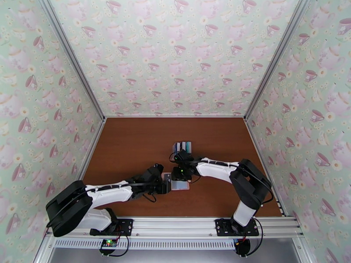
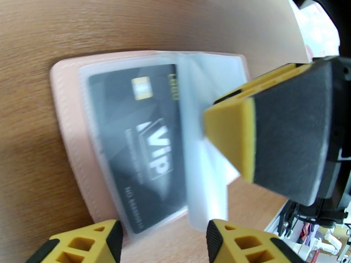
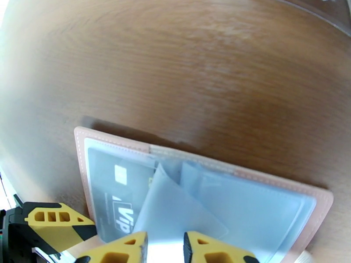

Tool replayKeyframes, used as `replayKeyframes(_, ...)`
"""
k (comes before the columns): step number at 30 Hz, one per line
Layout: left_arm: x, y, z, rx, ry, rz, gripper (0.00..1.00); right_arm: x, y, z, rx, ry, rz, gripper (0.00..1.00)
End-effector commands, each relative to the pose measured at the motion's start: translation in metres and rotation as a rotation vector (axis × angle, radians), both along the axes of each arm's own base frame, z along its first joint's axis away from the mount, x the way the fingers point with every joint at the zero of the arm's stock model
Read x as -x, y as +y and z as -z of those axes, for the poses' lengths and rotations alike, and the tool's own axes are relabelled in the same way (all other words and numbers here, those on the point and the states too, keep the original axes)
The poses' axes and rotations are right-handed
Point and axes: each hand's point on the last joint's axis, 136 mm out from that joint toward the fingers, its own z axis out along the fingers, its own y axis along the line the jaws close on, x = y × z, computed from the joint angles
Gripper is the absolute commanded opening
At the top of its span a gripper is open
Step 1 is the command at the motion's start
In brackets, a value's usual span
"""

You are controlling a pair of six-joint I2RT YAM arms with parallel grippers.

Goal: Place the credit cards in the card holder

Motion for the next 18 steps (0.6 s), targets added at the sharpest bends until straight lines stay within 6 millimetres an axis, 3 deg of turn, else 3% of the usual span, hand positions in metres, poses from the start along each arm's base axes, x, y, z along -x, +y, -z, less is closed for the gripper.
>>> replayKeyframes(1,-0.001,-0.008,-0.014,0.060,-0.031,0.028,0.58,0.004,0.009,-0.006,-0.036,0.010,-0.007,0.28)
replayKeyframes(6,-0.003,-0.007,-0.014,0.032,-0.033,0.036,0.59,0.007,0.017,-0.007,-0.048,0.015,-0.014,0.27)
replayKeyframes(18,-0.002,0.012,0.008,-0.143,0.001,0.028,0.57,0.003,0.025,-0.018,-0.072,-0.006,-0.006,0.26)
